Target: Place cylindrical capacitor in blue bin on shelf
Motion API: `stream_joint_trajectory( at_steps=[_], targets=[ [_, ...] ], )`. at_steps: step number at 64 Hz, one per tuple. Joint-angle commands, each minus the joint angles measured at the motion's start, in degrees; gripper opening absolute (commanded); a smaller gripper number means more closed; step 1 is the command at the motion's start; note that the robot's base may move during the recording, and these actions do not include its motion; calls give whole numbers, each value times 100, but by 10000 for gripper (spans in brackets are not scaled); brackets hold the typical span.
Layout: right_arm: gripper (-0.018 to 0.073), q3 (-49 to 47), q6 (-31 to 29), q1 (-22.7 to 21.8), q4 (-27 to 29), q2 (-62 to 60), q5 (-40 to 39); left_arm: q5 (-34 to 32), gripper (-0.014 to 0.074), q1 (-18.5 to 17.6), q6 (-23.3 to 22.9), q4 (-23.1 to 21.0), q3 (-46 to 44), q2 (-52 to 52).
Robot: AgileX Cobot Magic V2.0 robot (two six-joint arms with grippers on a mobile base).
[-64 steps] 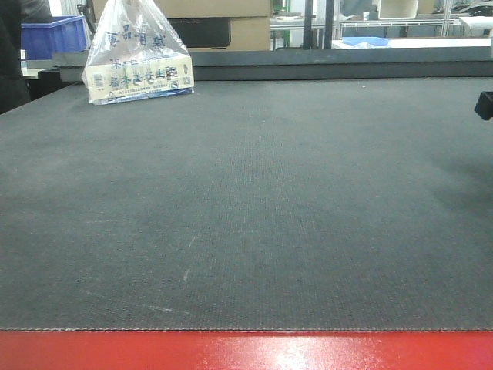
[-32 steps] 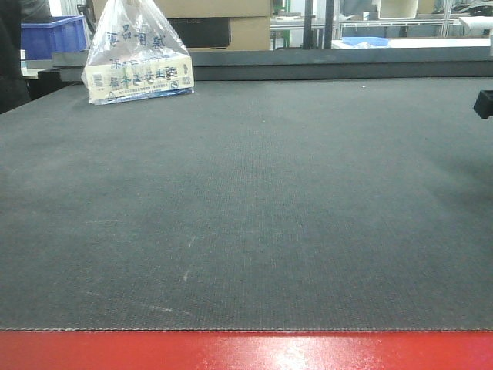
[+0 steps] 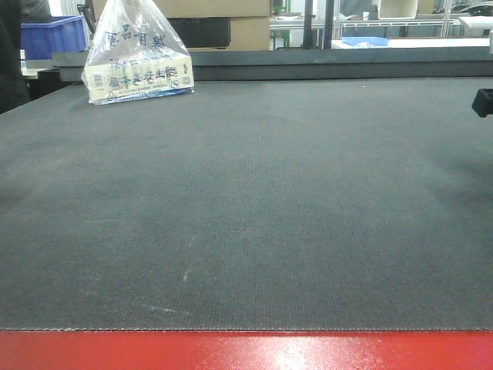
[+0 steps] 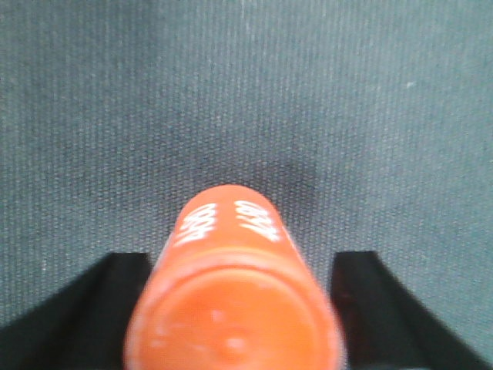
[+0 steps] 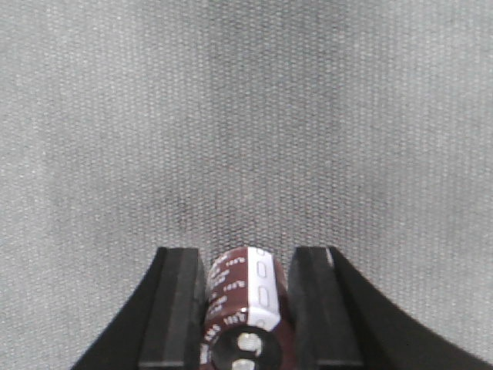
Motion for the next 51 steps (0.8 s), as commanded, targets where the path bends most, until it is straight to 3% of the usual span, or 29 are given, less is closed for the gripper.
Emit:
stream_joint_trajectory(
  at_steps=[1,10,29,42,51],
  targets=[
    [-169,5,-19,-1,-15,5,-82,-30,200,-23,0,47,12,0],
    [-169,5,-19,-1,-15,-89,-96,6,-116,-23,0,47,12,-24],
    [-169,5,-19,-1,-15,-1174,-126,-459,-111,-23,0,-14,34,-963],
    [-169,367,-19,-1,-131,-1999,-993,-1890,-111,-23,0,-155,761,-2025],
    [-169,693,-19,-1,-143,-2408,-1132,-2427,-111,-23,0,-187,1438,-2710]
  ],
)
